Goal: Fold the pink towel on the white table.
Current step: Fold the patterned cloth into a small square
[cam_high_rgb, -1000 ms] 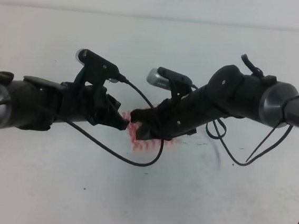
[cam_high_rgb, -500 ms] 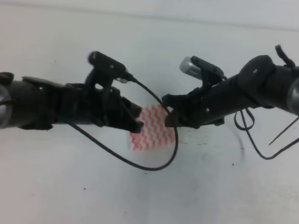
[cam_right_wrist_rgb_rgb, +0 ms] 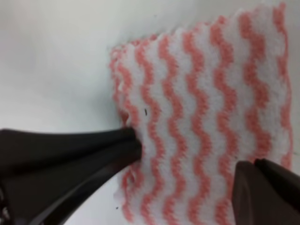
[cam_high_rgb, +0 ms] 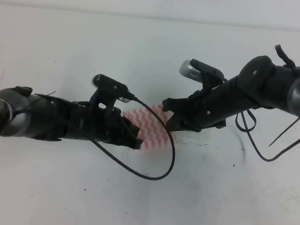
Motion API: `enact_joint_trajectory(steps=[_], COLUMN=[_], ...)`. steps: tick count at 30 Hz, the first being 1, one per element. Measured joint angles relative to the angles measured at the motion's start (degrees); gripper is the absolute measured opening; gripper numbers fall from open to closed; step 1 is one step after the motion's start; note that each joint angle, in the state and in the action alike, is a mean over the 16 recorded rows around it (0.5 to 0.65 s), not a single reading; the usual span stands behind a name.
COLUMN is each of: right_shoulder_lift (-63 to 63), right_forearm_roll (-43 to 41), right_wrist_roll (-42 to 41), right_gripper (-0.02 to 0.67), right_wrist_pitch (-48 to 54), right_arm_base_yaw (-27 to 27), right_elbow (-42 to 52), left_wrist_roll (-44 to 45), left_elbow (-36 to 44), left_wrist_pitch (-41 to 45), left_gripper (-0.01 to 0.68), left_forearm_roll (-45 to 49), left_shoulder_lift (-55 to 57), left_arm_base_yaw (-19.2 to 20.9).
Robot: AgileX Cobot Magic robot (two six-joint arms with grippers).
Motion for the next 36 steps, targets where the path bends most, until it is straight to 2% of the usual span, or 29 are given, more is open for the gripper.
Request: enact_joint_trajectory(steps=[11, 26, 36], right_shoulder_lift=[-0.28, -0.38, -0.19], right_forearm_roll=[0.23, 0.02, 0.17], right_wrist_roll=[-0.03, 0.07, 0.14], right_gripper=[-0.018, -0.018, -0.018], right_wrist_pitch=[0.7, -1.48, -1.89], right_arm_base_yaw=[0.12, -1.96, -2.96], right_elbow=[0.0, 0.0, 0.0], left_wrist_roll=[3.78, -3.42, -5.78], left_elbow=[-2.3, -4.44, -4.41], left_wrist_pitch=[-2.65, 9.05, 11.16], left_gripper=[-0.005, -0.005, -0.005], left_forearm_roll=[-0.96, -0.76, 0.61], left_shoulder_lift=[0.06, 1.35, 4.27], left_arm_base_yaw=[0.02, -0.11, -0.18])
